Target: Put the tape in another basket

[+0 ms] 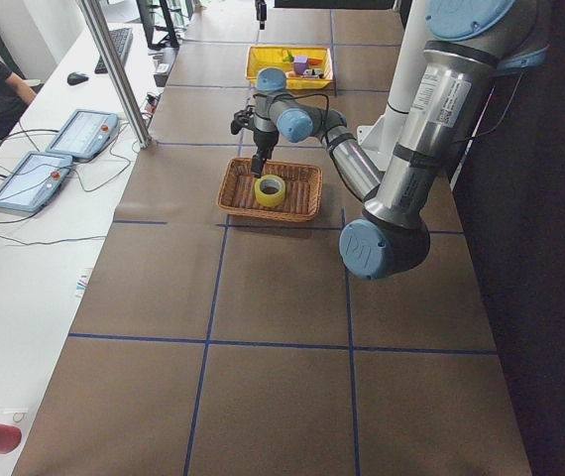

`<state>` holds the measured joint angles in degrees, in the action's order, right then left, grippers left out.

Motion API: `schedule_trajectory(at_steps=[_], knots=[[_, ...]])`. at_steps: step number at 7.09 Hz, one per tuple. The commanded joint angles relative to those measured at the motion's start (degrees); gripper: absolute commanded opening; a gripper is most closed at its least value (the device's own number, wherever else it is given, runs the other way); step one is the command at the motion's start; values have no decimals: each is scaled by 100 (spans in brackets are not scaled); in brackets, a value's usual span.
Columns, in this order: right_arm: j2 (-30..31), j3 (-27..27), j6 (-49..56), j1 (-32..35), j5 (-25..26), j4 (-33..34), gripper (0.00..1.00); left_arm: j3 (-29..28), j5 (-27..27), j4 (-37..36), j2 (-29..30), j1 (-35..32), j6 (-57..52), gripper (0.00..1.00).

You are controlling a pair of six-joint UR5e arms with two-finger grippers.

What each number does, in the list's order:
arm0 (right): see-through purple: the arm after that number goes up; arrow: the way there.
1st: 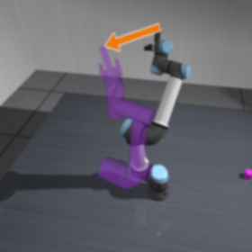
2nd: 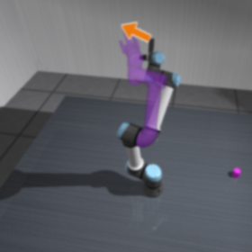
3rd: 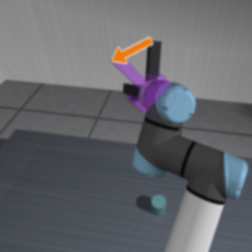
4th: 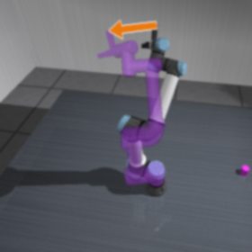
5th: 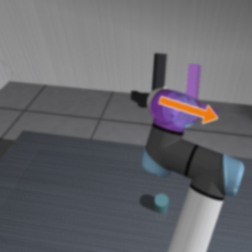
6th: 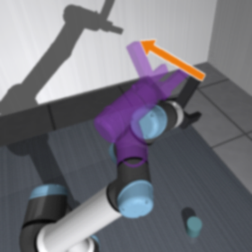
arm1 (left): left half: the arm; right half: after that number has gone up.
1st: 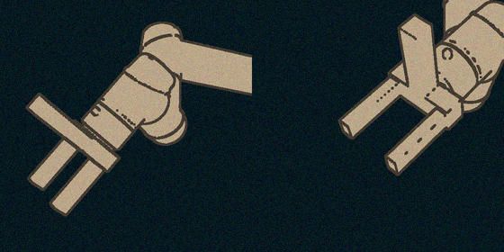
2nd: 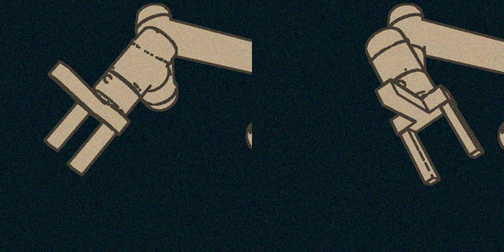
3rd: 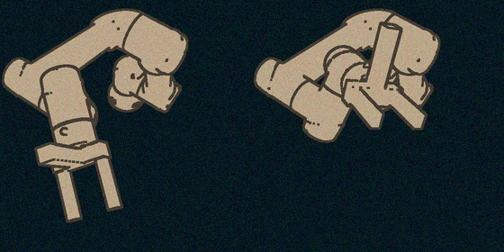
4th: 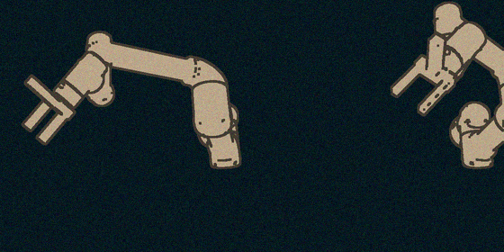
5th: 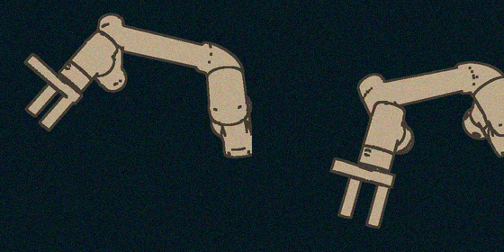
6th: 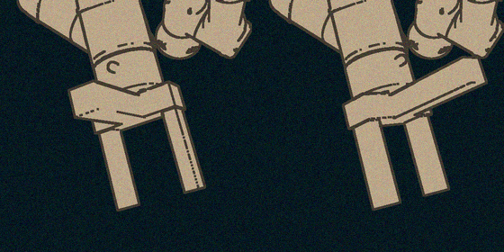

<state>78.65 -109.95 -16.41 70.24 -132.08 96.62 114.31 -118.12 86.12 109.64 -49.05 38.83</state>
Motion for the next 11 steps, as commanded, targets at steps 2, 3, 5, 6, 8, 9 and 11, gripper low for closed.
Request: schedule_trajectory(at_steps=[2,3,5,6,8,9,11], knots=[[833,464,1525,954,-336,-55,100,-197,-1289,-42,-1118,-1979,-2066,100],[1036,622,1962,1270,-345,-64,100,-669,-1597,-51,-1173,-2647,-2838,100],[1275,1121,2571,1631,-371,-81,100,-1619,-1987,-8,-1165,-3469,-3808,100],[1267,1142,2538,1729,-415,-73,100,-1919,-1987,-16,-1182,-3558,-4135,100],[1275,1107,2546,1713,-520,-82,100,-2552,-1987,-7,-1287,-3752,-4689,100],[1258,1142,2503,1713,-512,-82,100,-2624,-1952,1,-1314,-3779,-4700,100],[1363,1133,2485,1721,-529,-90,100,-2651,-1969,1,-1594,-3953,-4709,100]])
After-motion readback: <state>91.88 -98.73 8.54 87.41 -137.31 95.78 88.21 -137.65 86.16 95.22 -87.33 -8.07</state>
